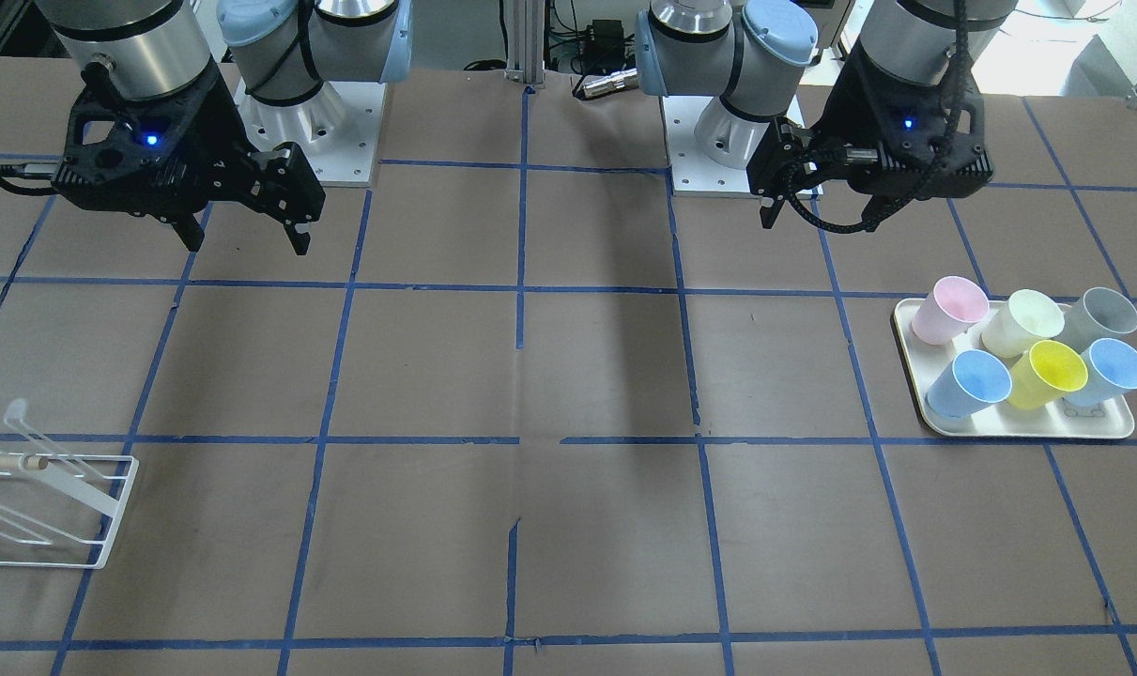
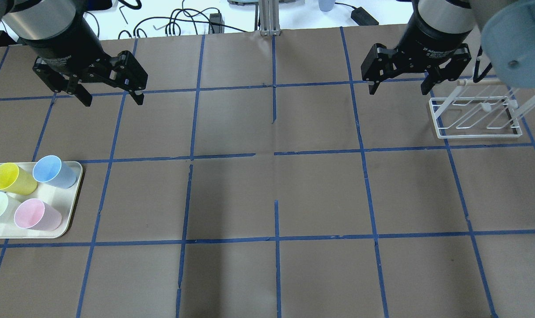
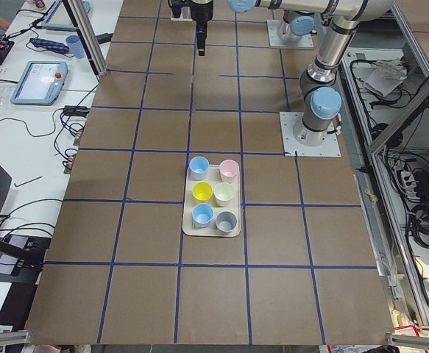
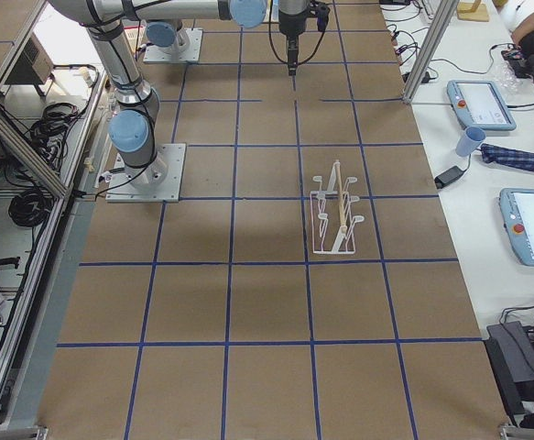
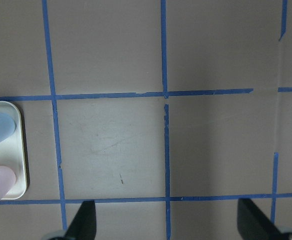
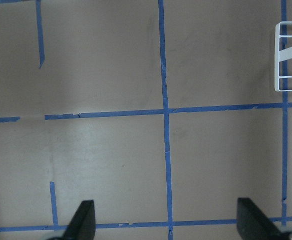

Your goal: Transfer IKEA cup to right arm and place on rack

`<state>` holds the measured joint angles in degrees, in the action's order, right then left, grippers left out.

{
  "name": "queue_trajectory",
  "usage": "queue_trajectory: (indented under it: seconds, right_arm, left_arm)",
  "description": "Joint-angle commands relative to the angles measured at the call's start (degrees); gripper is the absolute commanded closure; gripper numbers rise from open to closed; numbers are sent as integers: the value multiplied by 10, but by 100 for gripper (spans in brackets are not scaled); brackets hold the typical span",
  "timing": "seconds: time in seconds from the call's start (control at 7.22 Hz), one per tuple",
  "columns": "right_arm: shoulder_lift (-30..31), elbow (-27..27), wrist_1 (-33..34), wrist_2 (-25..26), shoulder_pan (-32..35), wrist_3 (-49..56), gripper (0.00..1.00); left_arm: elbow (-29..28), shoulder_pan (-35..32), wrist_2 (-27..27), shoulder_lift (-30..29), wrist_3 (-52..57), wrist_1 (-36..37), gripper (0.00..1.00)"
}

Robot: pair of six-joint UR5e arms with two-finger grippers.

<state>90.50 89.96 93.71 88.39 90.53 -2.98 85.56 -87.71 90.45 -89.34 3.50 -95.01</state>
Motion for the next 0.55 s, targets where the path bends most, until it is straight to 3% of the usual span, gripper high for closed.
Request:
queue_trajectory:
  seconds: [0.0,0.42]
  right_arm:
    - [1,-1,-1,2,0,0,0]
    - [2,1,0,0,0,-1,0]
  left_arm:
    - [1,0,-4,3,1,-6,0]
    - [1,17,0,8,31,-17,0]
